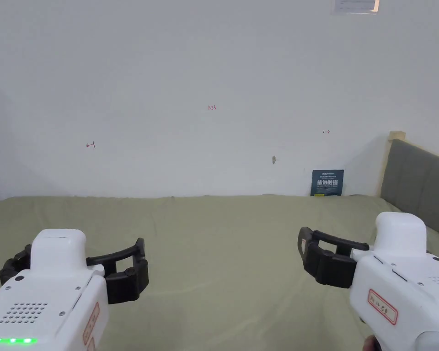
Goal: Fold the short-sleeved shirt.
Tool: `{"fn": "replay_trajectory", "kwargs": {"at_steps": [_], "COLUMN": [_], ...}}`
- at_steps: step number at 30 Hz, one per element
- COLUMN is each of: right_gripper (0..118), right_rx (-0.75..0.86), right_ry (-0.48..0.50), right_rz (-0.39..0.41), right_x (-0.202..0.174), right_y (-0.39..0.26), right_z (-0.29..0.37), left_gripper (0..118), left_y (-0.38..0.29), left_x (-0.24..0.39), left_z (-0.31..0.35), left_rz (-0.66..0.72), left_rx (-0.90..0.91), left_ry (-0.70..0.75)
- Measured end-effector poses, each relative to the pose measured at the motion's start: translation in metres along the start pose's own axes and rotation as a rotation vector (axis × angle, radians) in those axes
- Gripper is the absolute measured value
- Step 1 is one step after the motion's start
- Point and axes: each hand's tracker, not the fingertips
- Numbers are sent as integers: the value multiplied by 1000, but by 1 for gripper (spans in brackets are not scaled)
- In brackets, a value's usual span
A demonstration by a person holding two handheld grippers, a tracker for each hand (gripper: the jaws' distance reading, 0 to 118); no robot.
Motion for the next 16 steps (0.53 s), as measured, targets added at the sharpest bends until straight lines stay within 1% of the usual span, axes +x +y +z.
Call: {"fn": "replay_trajectory", "kwargs": {"at_steps": [6,9,11,12,15,16], "right_gripper": [116,116,116,116,116,116], "right_rx": [6,10,6,4,20,17], "right_ry": [-32,-16,-11,-8,-73,-57], "right_rz": [-28,-35,-58,-47,-9,-9], "right_x": [-3,-2,3,3,-2,-1], "right_y": [8,10,9,9,9,10], "right_z": [5,5,2,1,1,1], "left_gripper": [118,118,118,118,118,118], "left_y": [1,2,1,1,2,2], "left_x": [2,3,3,3,3,3], "left_z": [3,2,3,3,5,5], "left_rz": [-1,1,-2,-3,-3,-4], "left_rx": [-5,-4,-3,0,0,-1], "left_ry": [2,3,6,10,8,12]}}
